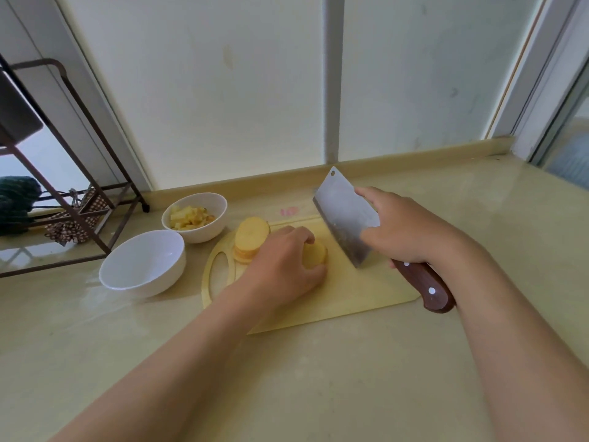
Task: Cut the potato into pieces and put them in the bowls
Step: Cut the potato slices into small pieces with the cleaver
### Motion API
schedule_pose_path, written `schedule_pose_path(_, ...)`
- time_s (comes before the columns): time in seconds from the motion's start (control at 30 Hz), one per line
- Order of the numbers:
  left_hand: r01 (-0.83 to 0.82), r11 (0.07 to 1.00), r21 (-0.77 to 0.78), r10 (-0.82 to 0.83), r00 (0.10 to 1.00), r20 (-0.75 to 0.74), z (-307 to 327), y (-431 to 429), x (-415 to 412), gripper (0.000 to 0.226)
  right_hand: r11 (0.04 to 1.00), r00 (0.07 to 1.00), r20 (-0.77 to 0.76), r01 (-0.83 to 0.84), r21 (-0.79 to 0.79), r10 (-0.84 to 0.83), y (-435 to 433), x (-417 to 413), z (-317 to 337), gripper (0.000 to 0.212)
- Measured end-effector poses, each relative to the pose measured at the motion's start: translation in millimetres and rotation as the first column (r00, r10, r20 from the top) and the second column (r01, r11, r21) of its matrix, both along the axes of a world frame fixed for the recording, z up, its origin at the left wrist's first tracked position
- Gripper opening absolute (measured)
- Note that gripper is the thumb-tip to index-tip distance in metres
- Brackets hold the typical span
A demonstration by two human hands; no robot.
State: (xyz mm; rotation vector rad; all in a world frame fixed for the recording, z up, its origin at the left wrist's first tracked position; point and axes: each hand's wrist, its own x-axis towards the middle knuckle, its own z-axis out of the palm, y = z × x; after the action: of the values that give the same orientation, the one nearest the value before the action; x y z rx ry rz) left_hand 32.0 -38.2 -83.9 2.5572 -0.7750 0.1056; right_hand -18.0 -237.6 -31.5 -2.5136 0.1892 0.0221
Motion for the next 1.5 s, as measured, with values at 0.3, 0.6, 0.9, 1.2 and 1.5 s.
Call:
schedule_pose_path(0.3, -0.101, 0.987, 0.129, 0.1, 0.995, 0.014, 0, -22, -9, 0.042, 0.999, 1.0, -0.019, -0.021, -0.026, 0.02, -4, -2, 0, 0.08)
schedule_pose_path(0.6, -0.163, 0.982, -0.093, 0.152, 0.981, -0.119, -2, -12, -17, 0.042, 0.996, 0.998, -0.044, -0.052, -0.079, 0.048, 1, -2, 2, 0.073)
schedule_pose_path(0.9, -0.043, 0.999, 0.007, 0.043, 0.999, 0.015, -6, -11, -16, 0.047, 0.989, 0.997, -0.056, -0.069, -0.128, 0.062, 1, -4, 4, 0.08)
schedule_pose_path(1.2, 0.447, 0.894, -0.001, -0.44, 0.88, 0.178, -14, -2, 1, 0.025, 0.988, 0.994, -0.082, -0.082, -0.135, 0.071, 4, -5, 4, 0.084)
schedule_pose_path(1.5, 0.494, 0.867, -0.068, -0.473, 0.858, 0.201, -22, 7, 11, 0.02, 0.99, 0.99, -0.111, -0.094, -0.106, 0.082, 8, -8, 6, 0.09)
